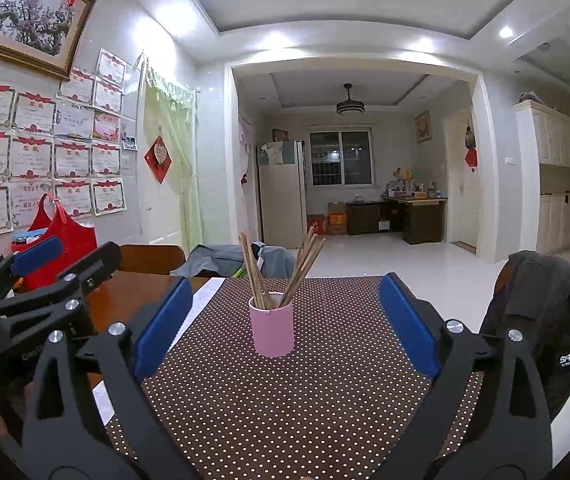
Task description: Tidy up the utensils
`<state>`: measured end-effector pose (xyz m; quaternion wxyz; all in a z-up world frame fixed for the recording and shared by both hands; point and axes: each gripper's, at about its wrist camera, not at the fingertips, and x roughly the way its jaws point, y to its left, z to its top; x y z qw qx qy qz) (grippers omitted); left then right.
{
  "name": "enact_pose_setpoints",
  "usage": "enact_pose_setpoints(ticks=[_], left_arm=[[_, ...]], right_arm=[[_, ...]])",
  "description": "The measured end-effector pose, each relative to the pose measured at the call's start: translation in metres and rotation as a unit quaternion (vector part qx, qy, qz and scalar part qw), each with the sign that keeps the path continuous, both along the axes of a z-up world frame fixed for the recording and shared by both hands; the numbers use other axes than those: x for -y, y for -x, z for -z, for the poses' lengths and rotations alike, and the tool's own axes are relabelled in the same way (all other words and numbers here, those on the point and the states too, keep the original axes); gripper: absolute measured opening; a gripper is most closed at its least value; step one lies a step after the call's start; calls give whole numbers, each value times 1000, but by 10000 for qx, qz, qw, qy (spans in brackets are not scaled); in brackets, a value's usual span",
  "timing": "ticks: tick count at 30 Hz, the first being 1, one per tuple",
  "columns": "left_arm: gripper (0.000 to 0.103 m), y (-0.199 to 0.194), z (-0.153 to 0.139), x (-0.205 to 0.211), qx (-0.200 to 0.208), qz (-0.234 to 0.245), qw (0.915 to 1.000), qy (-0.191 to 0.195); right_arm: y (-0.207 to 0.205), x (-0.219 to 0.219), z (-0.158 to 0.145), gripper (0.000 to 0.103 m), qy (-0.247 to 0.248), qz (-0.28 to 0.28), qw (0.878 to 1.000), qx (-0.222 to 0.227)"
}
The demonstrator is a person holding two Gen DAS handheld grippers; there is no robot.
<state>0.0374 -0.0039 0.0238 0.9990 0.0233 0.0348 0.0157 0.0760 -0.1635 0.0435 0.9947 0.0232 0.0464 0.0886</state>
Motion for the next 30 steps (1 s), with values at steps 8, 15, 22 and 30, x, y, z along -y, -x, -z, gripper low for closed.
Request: enact_pose_setpoints(ticks=[8,15,22,30], left_arm=[[81,0,0,1,-21,25,10000,-14],[81,-1,0,4,-19,33,10000,-69],[81,0,-2,5,-7,59,9999,-83],[81,1,-3,5,-9,66,9999,-84]], right_arm=[[-1,0,-1,93,-7,20,10000,-37],[-1,1,0,93,-10,32,10000,-66],[-2,0,1,93,-4,55,9999,-105],[-2,1,1,93,-17,50,9999,-117]])
